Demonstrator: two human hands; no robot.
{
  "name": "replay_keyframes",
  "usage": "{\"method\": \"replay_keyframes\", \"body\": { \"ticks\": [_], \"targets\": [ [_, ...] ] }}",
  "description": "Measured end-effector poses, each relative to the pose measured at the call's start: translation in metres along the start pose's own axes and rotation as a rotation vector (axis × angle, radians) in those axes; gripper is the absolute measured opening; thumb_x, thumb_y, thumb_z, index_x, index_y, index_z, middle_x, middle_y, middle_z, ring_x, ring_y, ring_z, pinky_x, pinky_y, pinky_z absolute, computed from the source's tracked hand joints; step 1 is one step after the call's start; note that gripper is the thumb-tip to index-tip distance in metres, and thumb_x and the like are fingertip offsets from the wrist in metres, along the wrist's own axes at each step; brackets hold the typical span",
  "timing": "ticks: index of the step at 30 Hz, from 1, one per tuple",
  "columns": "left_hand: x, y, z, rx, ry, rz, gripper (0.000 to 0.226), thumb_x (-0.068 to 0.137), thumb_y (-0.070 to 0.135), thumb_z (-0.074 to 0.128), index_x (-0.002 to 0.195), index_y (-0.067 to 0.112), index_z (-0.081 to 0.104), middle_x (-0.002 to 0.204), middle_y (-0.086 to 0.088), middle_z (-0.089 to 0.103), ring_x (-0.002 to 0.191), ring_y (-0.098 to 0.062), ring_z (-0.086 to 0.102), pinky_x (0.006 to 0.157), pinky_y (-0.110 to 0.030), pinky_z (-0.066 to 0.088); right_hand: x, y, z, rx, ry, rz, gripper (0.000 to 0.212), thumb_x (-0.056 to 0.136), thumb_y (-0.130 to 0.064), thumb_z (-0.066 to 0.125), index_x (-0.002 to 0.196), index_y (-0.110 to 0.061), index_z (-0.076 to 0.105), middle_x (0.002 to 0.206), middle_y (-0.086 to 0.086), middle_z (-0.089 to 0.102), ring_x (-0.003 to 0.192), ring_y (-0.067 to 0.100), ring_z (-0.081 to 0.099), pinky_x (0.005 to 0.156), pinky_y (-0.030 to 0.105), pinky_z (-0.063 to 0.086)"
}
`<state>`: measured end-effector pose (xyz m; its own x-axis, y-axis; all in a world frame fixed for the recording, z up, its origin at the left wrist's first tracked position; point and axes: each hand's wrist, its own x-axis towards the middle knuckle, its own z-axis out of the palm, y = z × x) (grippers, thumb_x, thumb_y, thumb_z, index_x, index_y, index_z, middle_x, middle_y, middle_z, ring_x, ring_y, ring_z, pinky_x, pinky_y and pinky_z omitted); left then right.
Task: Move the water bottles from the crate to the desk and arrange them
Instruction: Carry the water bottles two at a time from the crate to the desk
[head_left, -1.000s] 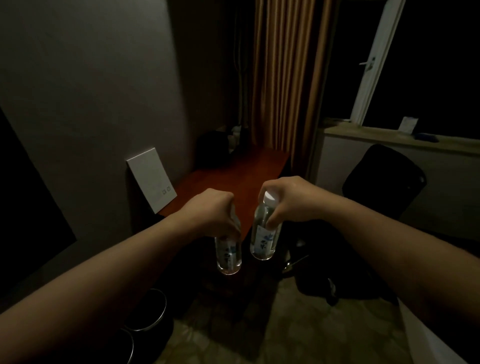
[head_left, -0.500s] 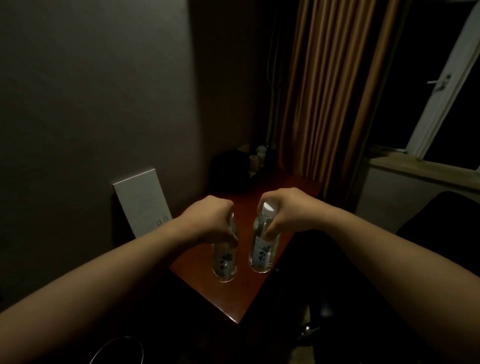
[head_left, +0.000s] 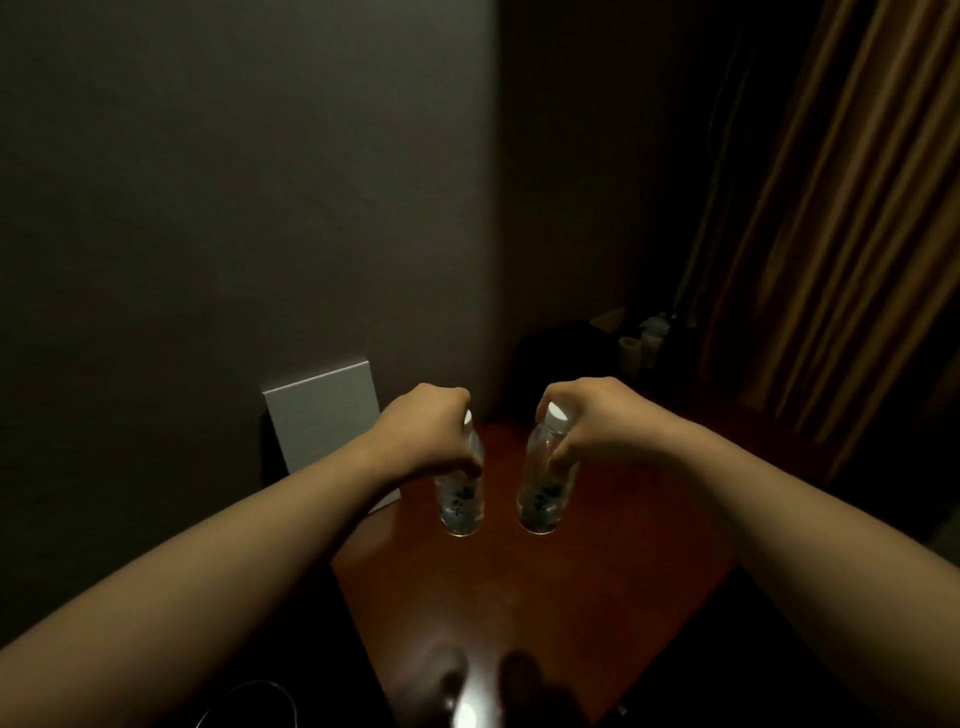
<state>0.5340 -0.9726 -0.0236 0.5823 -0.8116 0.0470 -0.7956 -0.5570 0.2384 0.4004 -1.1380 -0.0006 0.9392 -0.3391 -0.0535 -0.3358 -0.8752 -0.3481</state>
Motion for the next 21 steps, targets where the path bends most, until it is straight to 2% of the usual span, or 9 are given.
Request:
{"method": "replay_keyframes", "body": {
  "ticks": [4, 7, 13, 17, 21],
  "targets": [
    [0.057, -0.018, 0.016, -0.020, 0.038, -0.146, 0.047, 0.064, 0.044, 0.083, 0.089, 0.020, 0.051, 0.083, 0.004, 0.056, 0.075, -0.016, 0.057, 0.052, -0.026, 0.041, 0.085, 0.032, 0.000, -0.069, -0.057, -0.106, 0.048, 0.065, -0.031, 0.087, 0.105, -0.030, 0.060, 0.100, -0.010, 0.060, 0.093, 0.011, 0.059, 0.072, 0.028, 0.054],
    [0.099, -0.032, 0.028, -0.040, 0.068, -0.269, 0.045, 0.066, 0.042, 0.082, 0.086, 0.021, 0.048, 0.079, 0.004, 0.054, 0.072, -0.016, 0.056, 0.050, -0.027, 0.040, 0.144, 0.049, 0.003, -0.080, -0.104, -0.172, 0.048, 0.066, -0.029, 0.087, 0.106, -0.027, 0.060, 0.099, -0.009, 0.062, 0.091, 0.011, 0.060, 0.069, 0.026, 0.053],
    [0.168, -0.065, 0.064, -0.034, 0.071, -0.469, 0.048, 0.069, 0.042, 0.082, 0.095, 0.018, 0.049, 0.083, 0.001, 0.056, 0.073, -0.018, 0.056, 0.051, -0.027, 0.041, 0.245, 0.074, 0.022, -0.112, -0.180, -0.319, 0.043, 0.070, -0.028, 0.081, 0.107, -0.021, 0.060, 0.100, -0.002, 0.066, 0.094, 0.017, 0.062, 0.075, 0.032, 0.055],
    [0.203, -0.093, 0.087, -0.013, 0.036, -0.565, 0.049, 0.067, 0.040, 0.082, 0.093, 0.019, 0.046, 0.083, -0.001, 0.055, 0.075, -0.023, 0.059, 0.053, -0.031, 0.043, 0.303, 0.081, 0.050, -0.074, -0.229, -0.369, 0.041, 0.073, -0.030, 0.078, 0.108, -0.019, 0.060, 0.103, 0.002, 0.069, 0.096, 0.020, 0.064, 0.077, 0.034, 0.056],
    [0.230, -0.122, 0.111, -0.003, 0.006, -0.648, 0.048, 0.065, 0.036, 0.081, 0.092, 0.017, 0.045, 0.089, -0.007, 0.060, 0.084, -0.031, 0.064, 0.059, -0.034, 0.047, 0.349, 0.080, 0.084, -0.057, -0.295, -0.381, 0.045, 0.075, -0.031, 0.076, 0.115, -0.018, 0.059, 0.108, 0.005, 0.068, 0.101, 0.023, 0.063, 0.076, 0.030, 0.052]
  ]
}}
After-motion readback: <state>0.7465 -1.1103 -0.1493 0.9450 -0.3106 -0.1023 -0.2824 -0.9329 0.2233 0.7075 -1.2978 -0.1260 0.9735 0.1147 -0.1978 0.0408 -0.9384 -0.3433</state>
